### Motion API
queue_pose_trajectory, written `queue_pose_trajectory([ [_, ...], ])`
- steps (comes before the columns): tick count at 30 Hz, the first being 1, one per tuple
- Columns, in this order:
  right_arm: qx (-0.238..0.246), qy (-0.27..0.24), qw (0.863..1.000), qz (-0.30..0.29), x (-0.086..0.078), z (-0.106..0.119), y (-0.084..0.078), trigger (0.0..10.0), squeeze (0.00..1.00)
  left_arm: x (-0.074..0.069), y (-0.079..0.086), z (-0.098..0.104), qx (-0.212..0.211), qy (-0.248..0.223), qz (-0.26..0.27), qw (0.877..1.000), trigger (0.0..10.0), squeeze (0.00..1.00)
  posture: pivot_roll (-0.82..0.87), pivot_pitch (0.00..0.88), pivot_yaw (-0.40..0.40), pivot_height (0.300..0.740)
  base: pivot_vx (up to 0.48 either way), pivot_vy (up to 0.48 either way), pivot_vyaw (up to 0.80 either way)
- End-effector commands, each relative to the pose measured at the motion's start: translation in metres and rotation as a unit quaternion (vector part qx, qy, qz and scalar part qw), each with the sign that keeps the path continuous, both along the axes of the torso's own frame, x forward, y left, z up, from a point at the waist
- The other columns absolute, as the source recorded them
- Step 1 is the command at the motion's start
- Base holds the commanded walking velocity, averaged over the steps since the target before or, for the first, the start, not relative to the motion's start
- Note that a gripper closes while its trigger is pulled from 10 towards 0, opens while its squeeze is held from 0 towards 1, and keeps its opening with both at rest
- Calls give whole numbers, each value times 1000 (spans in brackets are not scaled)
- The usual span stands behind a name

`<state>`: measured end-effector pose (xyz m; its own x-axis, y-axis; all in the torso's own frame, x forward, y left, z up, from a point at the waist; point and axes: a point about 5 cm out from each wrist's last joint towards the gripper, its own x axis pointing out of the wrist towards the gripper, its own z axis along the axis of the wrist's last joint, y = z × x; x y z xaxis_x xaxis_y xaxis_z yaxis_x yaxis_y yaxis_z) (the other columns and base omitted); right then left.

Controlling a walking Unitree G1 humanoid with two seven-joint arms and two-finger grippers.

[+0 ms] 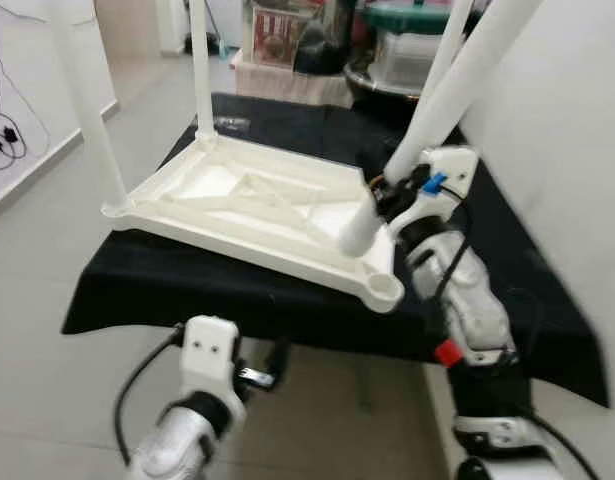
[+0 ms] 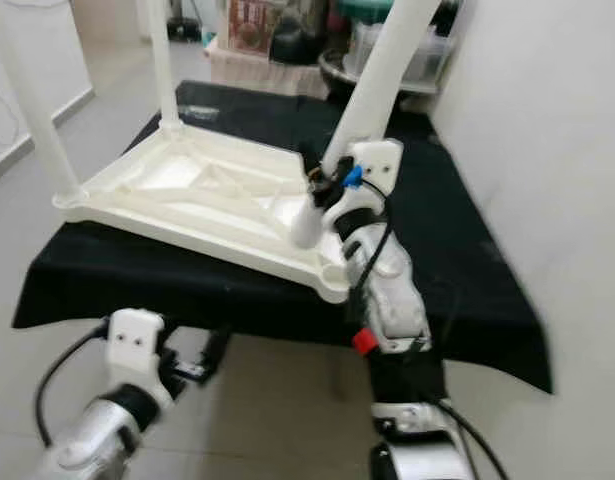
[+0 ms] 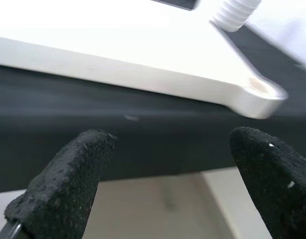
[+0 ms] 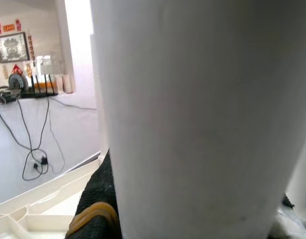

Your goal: Building children table

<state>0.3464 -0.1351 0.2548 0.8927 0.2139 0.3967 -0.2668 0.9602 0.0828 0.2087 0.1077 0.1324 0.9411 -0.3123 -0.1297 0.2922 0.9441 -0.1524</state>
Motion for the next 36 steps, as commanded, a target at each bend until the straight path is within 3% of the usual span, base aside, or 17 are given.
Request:
queue_pose_trajectory([
  [1, -4, -5, 1000, 3, -2, 0, 2, 10000, 0, 1, 2, -4, 10, 8, 3, 1000, 10000, 0, 112, 57, -122, 740, 334, 0, 0],
  [22, -12, -15, 1000, -2, 8, 11, -7, 10000, 0, 3, 2, -3, 17, 2, 8, 1000, 10000, 0, 109, 78, -125, 740, 0, 0, 0],
  [36, -23, -22, 999, 25, 13, 14, 3, 10000, 0, 4, 1, -6, 24, 12, 11, 1000, 10000, 0, 110, 81, -129, 740, 0, -357, 0],
])
